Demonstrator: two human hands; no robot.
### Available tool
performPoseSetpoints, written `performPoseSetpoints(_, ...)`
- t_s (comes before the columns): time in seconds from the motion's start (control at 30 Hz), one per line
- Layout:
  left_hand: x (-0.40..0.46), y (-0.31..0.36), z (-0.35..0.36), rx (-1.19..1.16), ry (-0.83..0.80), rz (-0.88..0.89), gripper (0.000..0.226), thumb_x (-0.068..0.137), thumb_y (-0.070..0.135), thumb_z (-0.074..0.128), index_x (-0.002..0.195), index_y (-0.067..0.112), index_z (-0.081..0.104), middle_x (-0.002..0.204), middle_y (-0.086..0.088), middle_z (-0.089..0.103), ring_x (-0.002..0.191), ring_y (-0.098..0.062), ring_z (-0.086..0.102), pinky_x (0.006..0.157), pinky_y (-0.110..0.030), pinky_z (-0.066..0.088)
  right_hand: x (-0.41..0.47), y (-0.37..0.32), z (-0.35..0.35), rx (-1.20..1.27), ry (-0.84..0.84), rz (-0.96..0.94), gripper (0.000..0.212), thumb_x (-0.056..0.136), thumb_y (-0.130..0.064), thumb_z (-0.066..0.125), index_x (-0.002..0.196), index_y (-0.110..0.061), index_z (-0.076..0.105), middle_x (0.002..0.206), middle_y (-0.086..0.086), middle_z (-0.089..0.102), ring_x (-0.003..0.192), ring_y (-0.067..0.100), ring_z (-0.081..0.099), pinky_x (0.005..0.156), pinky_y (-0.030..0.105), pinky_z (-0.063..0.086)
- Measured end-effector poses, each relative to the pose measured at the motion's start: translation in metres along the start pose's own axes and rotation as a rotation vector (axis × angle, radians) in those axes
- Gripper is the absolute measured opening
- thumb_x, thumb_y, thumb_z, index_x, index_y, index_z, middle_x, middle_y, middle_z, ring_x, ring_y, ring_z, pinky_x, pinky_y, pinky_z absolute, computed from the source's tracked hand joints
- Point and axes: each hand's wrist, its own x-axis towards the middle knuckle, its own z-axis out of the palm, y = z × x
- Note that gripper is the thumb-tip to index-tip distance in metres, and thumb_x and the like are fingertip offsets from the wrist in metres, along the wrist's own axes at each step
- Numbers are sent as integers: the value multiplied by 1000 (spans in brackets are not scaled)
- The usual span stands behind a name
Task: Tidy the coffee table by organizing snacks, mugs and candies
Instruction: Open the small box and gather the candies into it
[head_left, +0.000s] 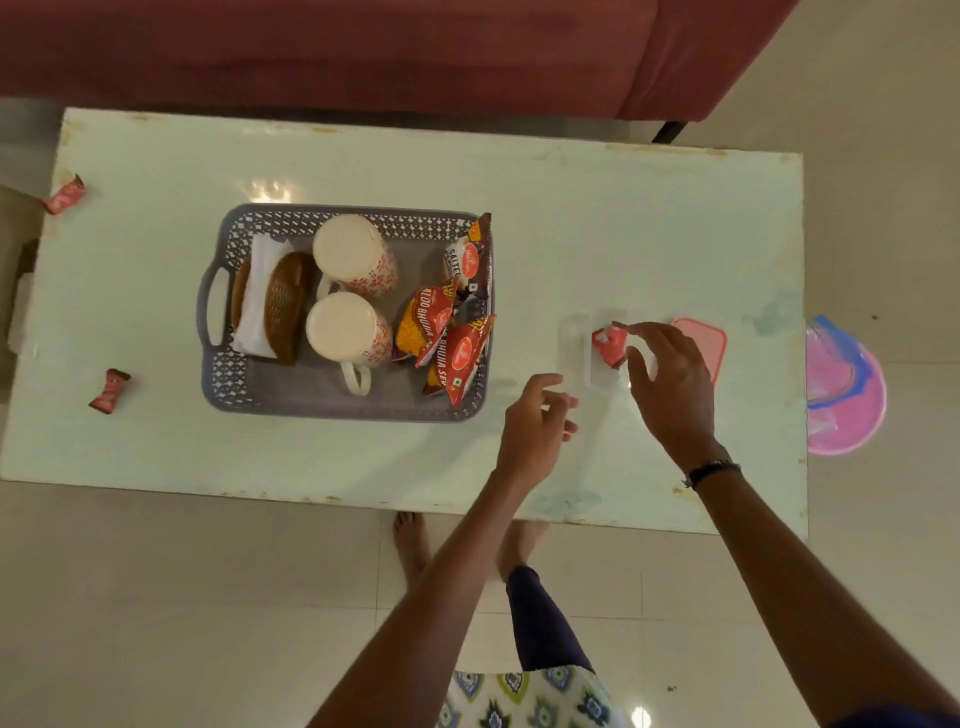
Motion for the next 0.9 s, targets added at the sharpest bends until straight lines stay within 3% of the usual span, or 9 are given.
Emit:
performPoseSetpoints(0.13,-12,3,-38,-89,136,86,18,97,13,42,111,13,53,94,-8,69,64,-10,62,58,-21,50,10,-41,6,56,37,-62,24,92,-9,51,112,-16,62,110,2,66,95,22,61,76,37,54)
performPoseSetpoints(0.27,-15,12,-106,-213,278,231,13,97,19,45,106,16,54,88,0,67,66,-7,61,57,-21,47,30,-123,19,30,53,-348,23,91,-9,50,108,-14,65,103,1,68,91,17,61,69,23,50)
performPoseSetpoints(0.37,-16,6,-182,-257,476,268,10,96,14,47,103,15,53,81,-4,65,53,-7,53,51,-19,45,43,-194,49,61,23,-547,21,88,-7,55,104,-12,67,100,5,69,90,21,63,71,27,50)
performPoseSetpoints(0.47,-13,-25,-271,-108,793,260,16,87,12,48,101,18,54,88,-6,65,70,-13,59,69,-38,54,51,-267,93,94,-51,-678,24,84,-4,57,102,-14,68,98,3,69,90,21,62,70,28,49)
performPoseSetpoints(0.53,-8,-53,-335,206,964,220,24,84,6,46,106,11,55,101,-10,64,89,-25,60,86,-47,49,53,-313,128,97,-106,-746,25,84,-5,56,102,-15,69,98,2,70,90,20,64,68,27,48)
performPoseSetpoints(0.6,-3,-78,-395,541,975,137,35,83,5,48,117,11,52,113,-13,58,101,-34,53,90,-45,43,55,-355,165,110,-180,-791,26,82,-3,56,103,-15,69,99,2,70,91,21,65,70,27,48)
performPoseSetpoints(0.67,1,-96,-442,712,897,25,41,84,8,54,123,17,49,119,-11,53,105,-36,47,80,-46,45,58,-390,201,127,-268,-810,28,83,-1,55,104,-14,68,100,1,70,90,22,65,66,31,53)
performPoseSetpoints(0.8,12,-123,-483,876,679,-5,27,91,6,49,117,10,50,115,-16,46,97,-36,44,66,-50,53,71,-442,266,71,-367,-818,31,84,-2,51,108,-17,65,102,-2,68,92,20,63,59,32,54)
performPoseSetpoints(0.9,23,-133,-494,851,639,18,15,93,0,39,105,4,48,105,-18,46,86,-32,44,64,-47,52,89,-471,311,7,-435,-844,38,81,0,51,113,-16,63,112,0,64,99,22,59,65,32,54)
